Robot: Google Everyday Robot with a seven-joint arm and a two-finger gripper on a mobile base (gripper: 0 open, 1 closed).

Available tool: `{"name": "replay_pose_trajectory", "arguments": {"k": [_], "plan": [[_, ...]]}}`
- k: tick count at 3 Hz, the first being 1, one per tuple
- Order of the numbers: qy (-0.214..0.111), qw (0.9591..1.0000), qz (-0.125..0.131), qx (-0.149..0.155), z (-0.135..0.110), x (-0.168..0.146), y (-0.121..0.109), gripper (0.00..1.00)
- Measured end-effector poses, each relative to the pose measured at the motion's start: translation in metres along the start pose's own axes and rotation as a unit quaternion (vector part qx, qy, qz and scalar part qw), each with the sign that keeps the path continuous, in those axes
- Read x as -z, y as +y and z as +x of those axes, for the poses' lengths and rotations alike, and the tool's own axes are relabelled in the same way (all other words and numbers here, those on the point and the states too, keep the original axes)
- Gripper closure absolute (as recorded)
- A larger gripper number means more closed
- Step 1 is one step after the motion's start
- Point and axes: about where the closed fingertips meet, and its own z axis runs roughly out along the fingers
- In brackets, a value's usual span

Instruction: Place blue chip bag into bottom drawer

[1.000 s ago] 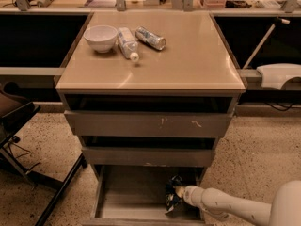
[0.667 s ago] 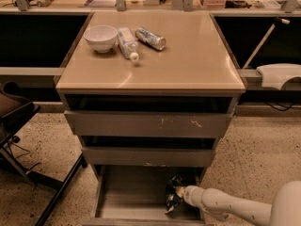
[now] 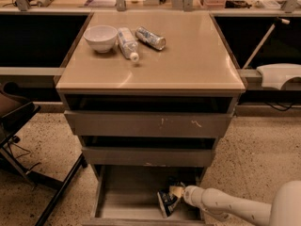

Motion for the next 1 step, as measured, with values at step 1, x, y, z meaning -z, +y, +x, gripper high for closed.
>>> {"name": "replay_pose_trajectory", "arguments": {"k": [1], "plan": [[0.0, 1.0, 0.0, 0.0, 0.0, 0.0, 0.0, 0.0]]}}
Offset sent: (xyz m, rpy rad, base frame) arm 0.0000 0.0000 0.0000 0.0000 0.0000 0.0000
